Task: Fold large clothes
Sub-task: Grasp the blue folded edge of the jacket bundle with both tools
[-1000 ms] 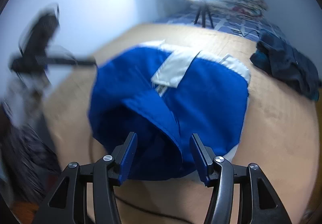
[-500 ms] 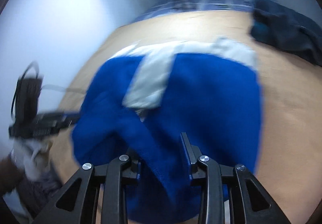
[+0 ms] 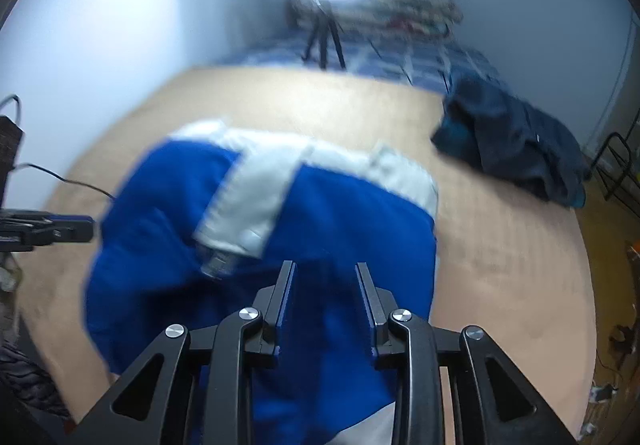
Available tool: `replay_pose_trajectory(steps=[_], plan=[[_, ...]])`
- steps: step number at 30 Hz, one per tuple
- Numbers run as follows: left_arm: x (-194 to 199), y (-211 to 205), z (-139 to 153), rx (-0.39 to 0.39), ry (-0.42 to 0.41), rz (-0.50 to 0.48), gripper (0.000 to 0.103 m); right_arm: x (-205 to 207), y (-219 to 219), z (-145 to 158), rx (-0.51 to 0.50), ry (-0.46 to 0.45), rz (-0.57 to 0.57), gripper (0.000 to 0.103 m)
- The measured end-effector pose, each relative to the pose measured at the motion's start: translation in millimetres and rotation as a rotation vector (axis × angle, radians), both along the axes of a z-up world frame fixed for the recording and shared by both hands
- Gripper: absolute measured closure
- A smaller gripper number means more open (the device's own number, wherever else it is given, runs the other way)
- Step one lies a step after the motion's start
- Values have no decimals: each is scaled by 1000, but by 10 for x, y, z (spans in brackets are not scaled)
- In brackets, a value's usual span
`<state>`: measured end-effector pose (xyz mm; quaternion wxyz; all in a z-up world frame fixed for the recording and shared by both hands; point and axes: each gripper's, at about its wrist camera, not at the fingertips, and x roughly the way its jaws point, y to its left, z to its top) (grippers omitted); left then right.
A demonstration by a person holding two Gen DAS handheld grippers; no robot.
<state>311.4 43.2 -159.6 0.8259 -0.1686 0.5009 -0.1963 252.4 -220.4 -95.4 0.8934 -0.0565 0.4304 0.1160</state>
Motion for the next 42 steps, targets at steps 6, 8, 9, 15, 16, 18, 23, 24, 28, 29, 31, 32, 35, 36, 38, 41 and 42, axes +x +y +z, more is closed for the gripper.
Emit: replay_pose_trajectory(steps=[6, 8, 9, 15, 16, 18, 23, 24, 28, 29, 31, 32, 35, 36, 38, 41, 42], plan=[[-176, 18, -17, -64, 25, -32, 80, -52, 357, 119, 111, 30, 141, 73], [-219, -54, -5, -37, 7, -59, 80, -60, 472, 31, 98, 47, 160, 73], [-239, -86, 17, -27, -8, -67, 80, -63, 498, -16, 94, 60, 160, 73], [-131, -402, 164, 4, -93, -137, 80, 116, 282, -109, 96, 58, 71, 73], [-88, -460, 182, 27, -103, -147, 80, 136, 233, -103, 90, 56, 49, 73], [69, -568, 308, 95, -151, -169, 80, 192, 139, -84, 91, 53, 17, 73], [646, -559, 553, 95, -202, -137, 80, 464, -209, 193, 203, -3, -55, 73], [773, -551, 546, 86, -193, -130, 80, 556, -263, 230, 222, -3, -64, 73], [1155, -562, 349, 101, -170, -115, 80, 868, -307, 156, 207, 12, -55, 74], [1230, -572, 243, 120, -157, -117, 80, 930, -315, 90, 201, 29, -48, 74], [1318, -586, 35, 155, -118, -122, 80, 1040, -337, -111, 177, 74, -45, 74], [1352, -585, -75, 166, -97, -129, 80, 1084, -356, -199, 158, 91, -51, 74], [1365, -544, -424, 171, -75, -152, 80, 1202, -477, -513, 117, 146, -87, 77], [1360, -543, -504, 170, -69, -156, 80, 1232, -514, -626, 101, 167, -97, 78], [1351, -511, -597, 144, -81, -149, 80, 1219, -551, -771, 113, 172, -103, 77], [1372, -420, -486, 110, -55, -142, 80, 1202, -512, -730, 75, 166, -95, 77], [1357, -361, -414, 93, -53, -125, 80, 1191, -552, -674, 102, 171, -111, 77]])
